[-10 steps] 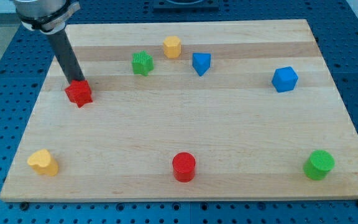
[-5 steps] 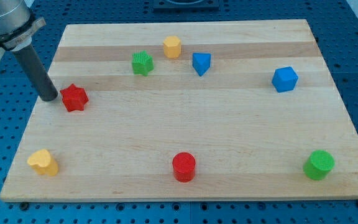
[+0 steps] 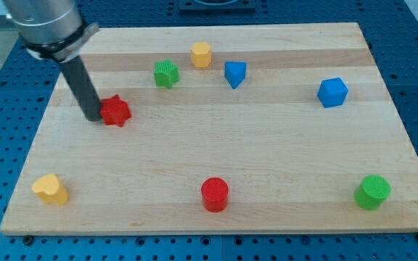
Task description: Move the red star diagonally top left to the red circle
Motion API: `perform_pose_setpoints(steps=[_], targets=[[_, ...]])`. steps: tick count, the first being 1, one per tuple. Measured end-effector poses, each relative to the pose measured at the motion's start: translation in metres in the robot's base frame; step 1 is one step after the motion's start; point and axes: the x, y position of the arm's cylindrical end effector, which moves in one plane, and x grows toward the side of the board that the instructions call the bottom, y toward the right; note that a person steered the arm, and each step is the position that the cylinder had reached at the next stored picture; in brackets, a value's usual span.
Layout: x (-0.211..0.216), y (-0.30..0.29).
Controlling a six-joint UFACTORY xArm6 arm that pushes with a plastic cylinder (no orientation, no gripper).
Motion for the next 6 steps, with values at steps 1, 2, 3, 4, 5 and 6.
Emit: perform_pose_setpoints(steps=[1, 2, 3, 4, 5, 6], targets=[[-0.007, 0.014], [-0.008, 0.015], [-0.008, 0.020], [-0.008, 0.031], [-0.008, 0.036], [-0.008, 0.035]])
